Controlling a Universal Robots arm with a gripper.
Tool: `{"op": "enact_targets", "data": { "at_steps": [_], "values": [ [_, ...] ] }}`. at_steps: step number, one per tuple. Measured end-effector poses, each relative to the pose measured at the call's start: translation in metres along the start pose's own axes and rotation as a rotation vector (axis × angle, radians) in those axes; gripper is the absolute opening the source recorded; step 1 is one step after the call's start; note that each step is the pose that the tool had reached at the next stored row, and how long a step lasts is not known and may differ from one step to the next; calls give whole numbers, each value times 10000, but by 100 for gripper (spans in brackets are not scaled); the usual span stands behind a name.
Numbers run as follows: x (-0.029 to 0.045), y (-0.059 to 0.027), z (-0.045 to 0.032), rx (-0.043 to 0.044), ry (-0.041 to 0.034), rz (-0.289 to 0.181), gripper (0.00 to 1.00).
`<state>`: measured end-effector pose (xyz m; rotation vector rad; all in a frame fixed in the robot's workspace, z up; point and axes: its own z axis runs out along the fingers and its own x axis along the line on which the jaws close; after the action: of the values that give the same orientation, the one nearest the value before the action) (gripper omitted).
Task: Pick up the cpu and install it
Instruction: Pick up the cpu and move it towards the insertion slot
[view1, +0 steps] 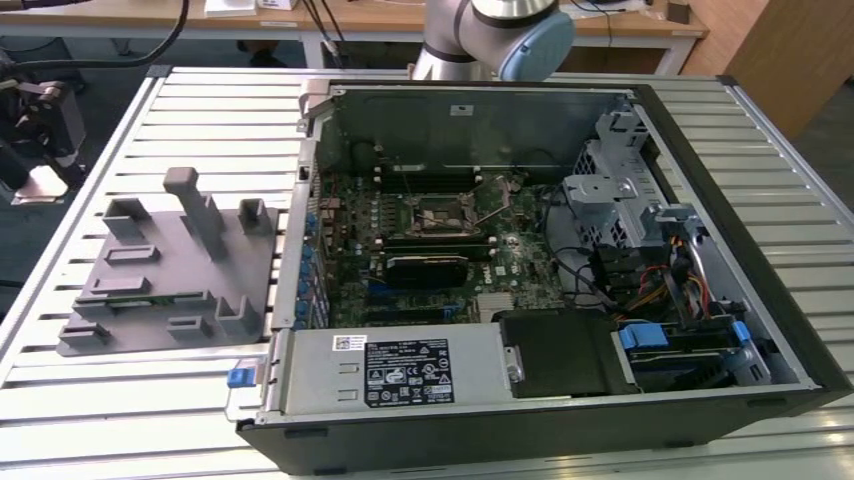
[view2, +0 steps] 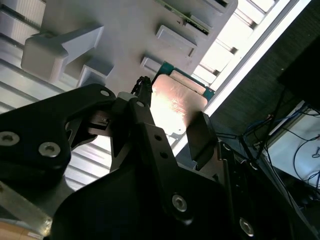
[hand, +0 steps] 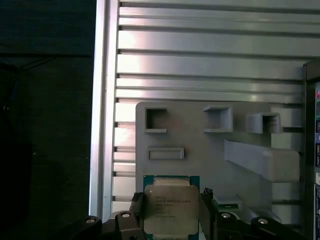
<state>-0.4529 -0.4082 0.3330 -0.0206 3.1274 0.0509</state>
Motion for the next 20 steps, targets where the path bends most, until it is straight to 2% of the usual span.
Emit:
{"op": "enact_targets", "data": {
  "at_steps": [20],
  "values": [
    [-4, 16, -325, -1, -1, 0, 53]
  ]
}}
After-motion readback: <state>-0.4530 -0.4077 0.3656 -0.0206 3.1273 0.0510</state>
